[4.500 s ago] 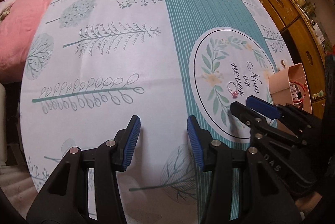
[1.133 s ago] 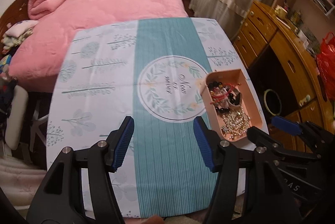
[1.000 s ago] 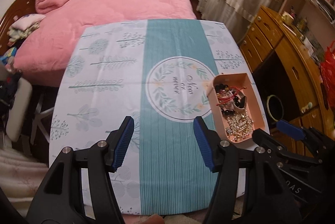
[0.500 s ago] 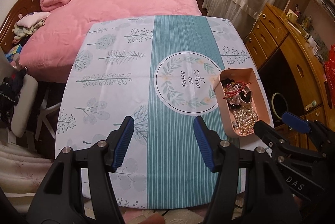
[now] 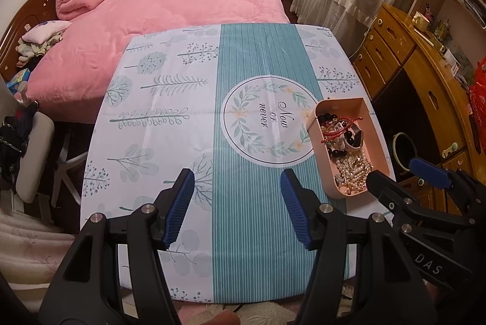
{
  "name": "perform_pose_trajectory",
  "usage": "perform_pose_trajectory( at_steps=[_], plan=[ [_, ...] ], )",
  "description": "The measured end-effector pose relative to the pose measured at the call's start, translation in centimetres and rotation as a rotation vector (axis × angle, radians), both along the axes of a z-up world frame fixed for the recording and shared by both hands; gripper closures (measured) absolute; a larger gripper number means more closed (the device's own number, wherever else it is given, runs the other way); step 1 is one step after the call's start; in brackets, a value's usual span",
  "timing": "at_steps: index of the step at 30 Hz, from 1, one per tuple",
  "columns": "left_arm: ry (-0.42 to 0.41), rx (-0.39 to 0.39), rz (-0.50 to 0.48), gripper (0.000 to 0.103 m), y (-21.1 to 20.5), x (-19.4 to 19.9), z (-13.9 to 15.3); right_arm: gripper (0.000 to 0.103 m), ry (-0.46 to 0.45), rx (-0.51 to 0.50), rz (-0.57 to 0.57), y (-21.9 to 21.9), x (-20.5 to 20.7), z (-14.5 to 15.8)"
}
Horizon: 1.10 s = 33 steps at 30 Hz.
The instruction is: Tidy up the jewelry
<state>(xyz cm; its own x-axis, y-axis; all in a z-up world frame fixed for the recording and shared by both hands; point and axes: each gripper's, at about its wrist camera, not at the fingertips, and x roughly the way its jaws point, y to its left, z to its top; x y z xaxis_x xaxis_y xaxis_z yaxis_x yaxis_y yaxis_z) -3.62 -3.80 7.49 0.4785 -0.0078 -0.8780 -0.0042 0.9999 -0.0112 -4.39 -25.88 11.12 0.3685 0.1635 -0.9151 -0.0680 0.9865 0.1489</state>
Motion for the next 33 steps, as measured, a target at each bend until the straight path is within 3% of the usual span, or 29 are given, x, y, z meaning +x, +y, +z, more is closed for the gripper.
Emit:
perform_pose_trajectory(
  at_steps=[33],
  plan=[
    [0.012,0.009,-0.027,0.047,0.5,-0.3,-0.3,0.027,0.009,0.016,0.025,1.2,0.6,-0.1]
  ],
)
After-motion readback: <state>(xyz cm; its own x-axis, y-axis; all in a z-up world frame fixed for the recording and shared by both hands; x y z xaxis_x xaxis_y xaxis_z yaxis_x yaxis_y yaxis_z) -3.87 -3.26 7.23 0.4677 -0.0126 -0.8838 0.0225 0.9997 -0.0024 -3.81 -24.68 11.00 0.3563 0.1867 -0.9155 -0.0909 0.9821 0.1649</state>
